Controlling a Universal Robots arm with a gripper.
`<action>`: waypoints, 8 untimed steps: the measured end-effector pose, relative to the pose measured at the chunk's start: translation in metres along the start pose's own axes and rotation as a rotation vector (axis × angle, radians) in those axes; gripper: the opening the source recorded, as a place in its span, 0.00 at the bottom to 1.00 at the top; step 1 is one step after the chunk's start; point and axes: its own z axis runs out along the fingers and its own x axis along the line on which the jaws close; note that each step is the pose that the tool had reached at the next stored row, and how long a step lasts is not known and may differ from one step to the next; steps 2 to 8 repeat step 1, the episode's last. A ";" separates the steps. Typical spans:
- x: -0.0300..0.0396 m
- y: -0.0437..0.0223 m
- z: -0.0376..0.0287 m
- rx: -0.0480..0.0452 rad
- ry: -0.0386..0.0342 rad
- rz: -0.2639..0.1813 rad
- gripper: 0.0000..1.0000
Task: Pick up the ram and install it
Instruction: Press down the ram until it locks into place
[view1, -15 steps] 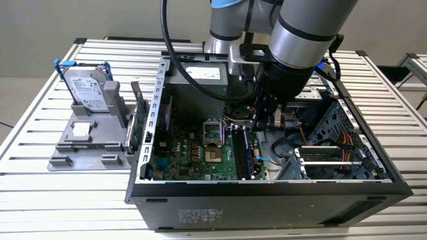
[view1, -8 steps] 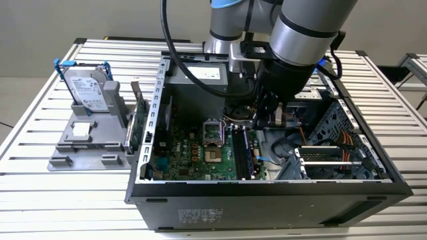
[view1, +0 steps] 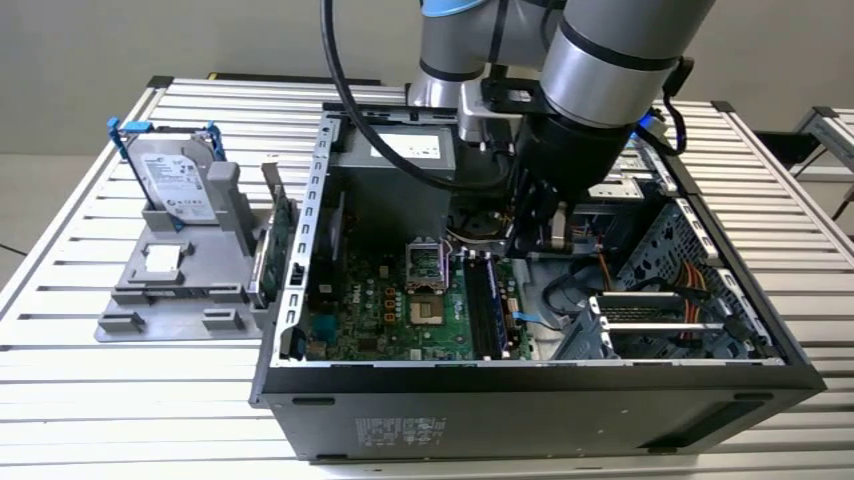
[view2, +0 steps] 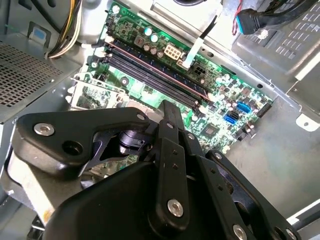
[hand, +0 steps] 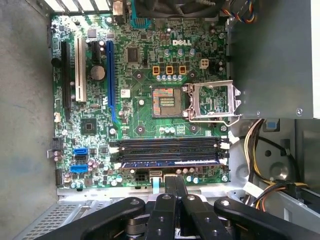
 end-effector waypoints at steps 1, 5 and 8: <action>0.0000 0.0000 0.0000 0.0000 0.0000 0.000 0.00; 0.0000 0.0000 0.0000 0.0000 0.0000 0.000 0.00; 0.0000 0.0000 0.0000 0.0000 0.0000 0.000 0.00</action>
